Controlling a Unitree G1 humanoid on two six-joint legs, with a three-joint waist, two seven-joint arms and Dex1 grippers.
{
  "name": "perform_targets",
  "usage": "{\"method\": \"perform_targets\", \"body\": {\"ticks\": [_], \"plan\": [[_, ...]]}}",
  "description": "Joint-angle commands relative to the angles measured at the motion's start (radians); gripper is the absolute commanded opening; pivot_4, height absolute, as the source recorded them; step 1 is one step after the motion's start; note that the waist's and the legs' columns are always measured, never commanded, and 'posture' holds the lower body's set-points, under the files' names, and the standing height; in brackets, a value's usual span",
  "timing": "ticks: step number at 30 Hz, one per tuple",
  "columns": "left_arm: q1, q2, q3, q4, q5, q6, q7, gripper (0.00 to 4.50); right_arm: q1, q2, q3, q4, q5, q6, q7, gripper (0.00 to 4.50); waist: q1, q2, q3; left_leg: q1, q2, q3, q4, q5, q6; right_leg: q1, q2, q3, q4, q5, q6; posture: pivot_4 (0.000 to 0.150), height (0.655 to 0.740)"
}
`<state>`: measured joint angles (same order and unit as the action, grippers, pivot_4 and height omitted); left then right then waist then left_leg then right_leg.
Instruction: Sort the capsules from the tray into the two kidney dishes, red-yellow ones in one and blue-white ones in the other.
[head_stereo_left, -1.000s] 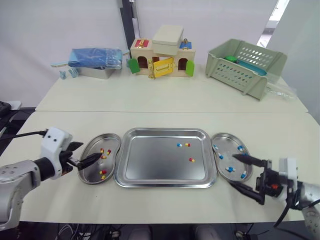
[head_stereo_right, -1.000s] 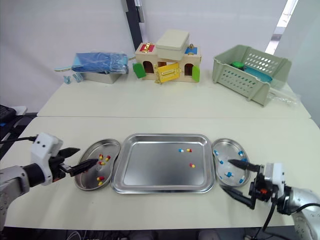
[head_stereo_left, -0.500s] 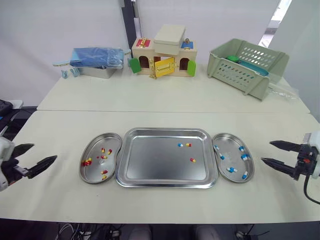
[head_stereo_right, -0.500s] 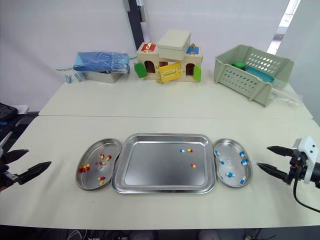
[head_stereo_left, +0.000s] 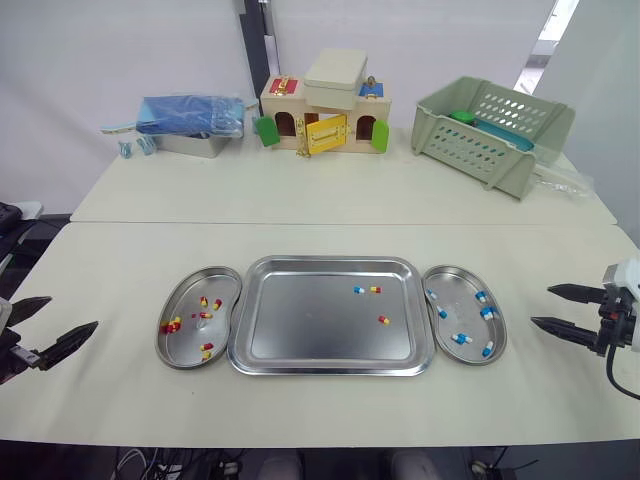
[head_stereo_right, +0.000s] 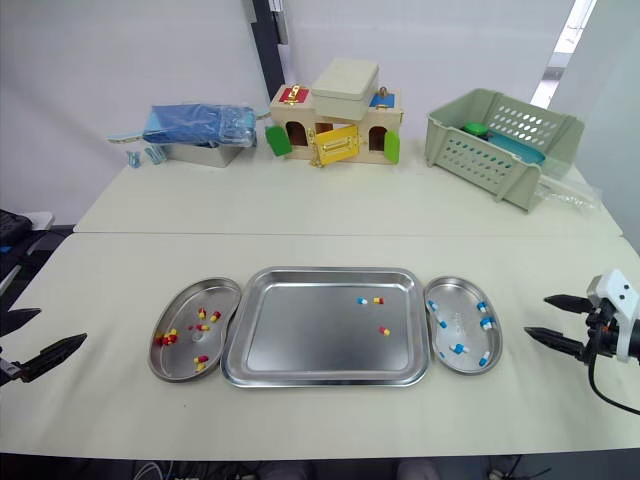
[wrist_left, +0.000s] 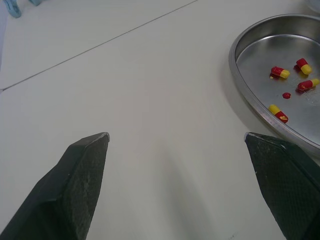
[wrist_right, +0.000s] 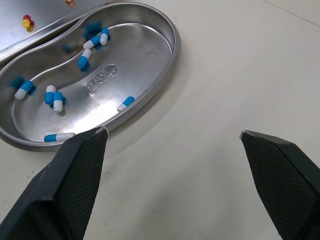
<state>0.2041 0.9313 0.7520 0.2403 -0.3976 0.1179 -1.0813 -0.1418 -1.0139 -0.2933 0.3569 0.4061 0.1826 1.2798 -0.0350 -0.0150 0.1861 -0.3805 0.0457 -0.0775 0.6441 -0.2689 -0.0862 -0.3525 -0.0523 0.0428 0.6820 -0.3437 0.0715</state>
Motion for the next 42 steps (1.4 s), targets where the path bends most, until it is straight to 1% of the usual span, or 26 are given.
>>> {"method": "perform_targets", "body": {"ticks": [1, 4, 7, 9, 10, 12, 13, 16, 18, 20, 23, 26, 28, 31, 34, 37, 40, 42], "plan": [[0.047, -0.040, 0.015, -0.108, -0.069, -0.021, -0.056, 4.49, -0.030, -0.030, -0.014, 0.020, -0.013, -0.010, 0.010, 4.50, 0.000, 0.000, 0.000, 0.000, 0.000, 0.000, 0.000, 0.000, 0.000, 0.000, 0.000, 0.000, 0.000, 0.000, 0.000, 0.150, 0.7400], [0.125, -0.100, 0.009, -0.259, -0.127, -0.032, -0.109, 4.49, -0.060, -0.039, 0.006, 0.057, -0.033, -0.013, 0.032, 4.50, 0.000, 0.000, 0.000, -0.001, 0.000, 0.001, 0.000, 0.000, 0.000, 0.000, -0.001, 0.001, -0.001, 0.000, 0.000, 0.150, 0.7400], [0.197, -0.178, -0.003, -0.432, -0.207, 0.001, -0.110, 4.49, -0.098, -0.037, 0.020, 0.099, -0.052, -0.033, 0.047, 4.50, 0.000, 0.000, 0.000, 0.000, 0.000, 0.001, 0.000, 0.000, 0.000, 0.000, 0.000, 0.001, -0.001, 0.000, 0.000, 0.150, 0.7400], [0.281, -0.261, -0.034, -0.587, -0.287, 0.011, -0.120, 4.49, -0.131, -0.035, 0.039, 0.126, -0.066, -0.042, 0.057, 4.50, -0.001, 0.000, 0.000, 0.000, 0.000, 0.001, 0.001, 0.000, 0.000, 0.000, 0.000, 0.001, 0.000, 0.000, 0.000, 0.150, 0.7400], [0.338, -0.303, -0.063, -0.663, -0.305, 0.000, -0.134, 4.49, -0.149, -0.033, 0.051, 0.135, -0.073, -0.044, 0.063, 4.50, -0.004, 0.000, 0.000, 0.000, 0.000, 0.002, 0.001, 0.000, 0.000, 0.001, -0.001, 0.002, 0.000, 0.000, 0.000, 0.150, 0.7400], [0.439, -0.381, -0.114, -0.759, -0.319, -0.035, -0.165, 4.49, -0.174, -0.030, 0.065, 0.143, -0.080, -0.043, 0.074, 4.50, -0.008, 0.000, 0.000, 0.000, 0.000, 0.003, 0.001, 0.000, 0.000, 0.001, -0.001, 0.003, -0.002, 0.000, 0.001, 0.150, 0.7400], [0.485, -0.432, -0.146, -0.782, -0.307, -0.081, -0.184, 4.49, -0.182, -0.031, 0.073, 0.137, -0.079, -0.034, 0.083, 4.50, -0.008, 0.000, 0.000, 0.000, 0.000, 0.004, 0.000, 0.000, 0.000, 0.000, -0.001, 0.003, -0.002, 0.000, 0.001, 0.150, 0.7400], [0.570, -0.563, -0.218, -0.777, -0.296, -0.216, -0.253, 4.49, -0.181, -0.047, 0.088, 0.093, -0.067, 0.003, 0.116, 4.50, -0.007, 0.001, -0.001, 0.000, 0.000, 0.004, 0.001, 0.000, 0.000, 0.001, -0.001, 0.003, -0.002, 0.000, 0.001, 0.150, 0.7400], [0.598, -0.626, -0.238, -0.747, -0.288, -0.279, -0.258, 4.49, -0.177, -0.058, 0.088, 0.060, -0.060, 0.028, 0.128, 4.50, -0.006, 0.002, -0.001, 0.001, 0.000, 0.004, 0.001, 0.000, 0.000, 0.001, -0.001, 0.003, -0.002, 0.000, 0.001, 0.150, 0.7400], [0.627, -0.689, -0.259, -0.702, -0.285, -0.377, -0.306, 4.49, -0.178, -0.072, 0.093, 0.003, -0.048, 0.069, 0.142, 4.50, -0.002, 0.002, -0.001, 0.001, 0.000, 0.004, 0.001, 0.000, 0.000, 0.002, -0.001, 0.003, -0.002, 0.000, 0.001, 0.150, 0.7400], [0.663, -0.746, -0.299, -0.644, -0.282, -0.468, -0.350, 4.49, -0.188, -0.086, 0.101, -0.134, -0.010, 0.185, 0.137, 4.50, 0.001, 0.002, -0.001, 0.000, -0.001, 0.004, 0.001, -0.001, 0.001, 0.001, -0.001, 0.004, -0.003, 0.000, 0.001, 0.150, 0.7400], [0.647, -0.793, -0.330, -0.590, -0.276, -0.541, -0.334, 4.49, -0.221, -0.077, 0.115, -0.312, 0.056, 0.361, 0.088, 4.50, 0.002, 0.002, -0.001, 0.000, 0.000, 0.004, 0.001, -0.001, 0.001, 0.001, 0.000, 0.004, -0.003, 0.000, 0.001, 0.150, 0.7400], [0.626, -0.810, -0.347, -0.560, -0.257, -0.576, -0.310, 4.49, -0.254, -0.055, 0.135, -0.431, 0.097, 0.467, 0.031, 4.50, 0.001, 0.002, -0.001, 0.000, 0.000, 0.004, 0.001, -0.001, 0.001, 0.001, 0.000, 0.004, -0.003, 0.000, 0.001, 0.150, 0.7400], [0.596, -0.823, -0.375, -0.537, -0.249, -0.627, -0.282, 4.49, -0.327, 0.025, 0.191, -0.603, 0.154, 0.616, -0.094, 4.50, -0.001, 0.005, -0.002, 0.000, 0.000, 0.004, 0.001, -0.001, 0.001, 0.000, 0.000, 0.004, -0.003, 0.000, 0.001, 0.150, 0.7400], [0.584, -0.827, -0.403, -0.542, -0.242, -0.653, -0.239, 4.49, -0.380, 0.121, 0.300, -0.724, 0.138, 0.705, -0.215, 4.50, 0.003, 0.005, -0.002, -0.003, -0.001, 0.004, 0.000, -0.002, 0.003, -0.001, 0.000, 0.004, -0.004, 0.000, 0.001, 0.150, 0.7400], [0.593, -0.815, -0.423, -0.534, -0.241, -0.679, -0.222, 4.49, -0.444, 0.228, 0.422, -0.761, 0.085, 0.771, -0.334, 4.50, 0.003, 0.006, -0.002, -0.005, -0.001, 0.004, 0.000, -0.002, 0.004, -0.002, -0.001, 0.004, -0.007, 0.000, 0.001, 0.150, 0.7400], [0.601, -0.802, -0.441, -0.530, -0.240, -0.694, -0.201, 4.49, -0.483, 0.291, 0.476, -0.750, 0.061, 0.793, -0.393, 4.50, 0.002, 0.006, -0.002, -0.006, -0.002, 0.004, 0.000, -0.002, 0.004, -0.004, -0.002, 0.004, -0.007, 0.001, 0.002, 0.150, 0.7400], [0.603, -0.790, -0.452, -0.533, -0.237, -0.707, -0.191, 4.50, -0.506, 0.337, 0.522, -0.727, 0.028, 0.780, -0.434, 4.12, 0.002, 0.006, -0.002, -0.008, -0.002, 0.004, 0.000, -0.003, 0.004, -0.005, -0.002, 0.004, -0.007, 0.001, 0.002, 0.150, 0.7400]]}}
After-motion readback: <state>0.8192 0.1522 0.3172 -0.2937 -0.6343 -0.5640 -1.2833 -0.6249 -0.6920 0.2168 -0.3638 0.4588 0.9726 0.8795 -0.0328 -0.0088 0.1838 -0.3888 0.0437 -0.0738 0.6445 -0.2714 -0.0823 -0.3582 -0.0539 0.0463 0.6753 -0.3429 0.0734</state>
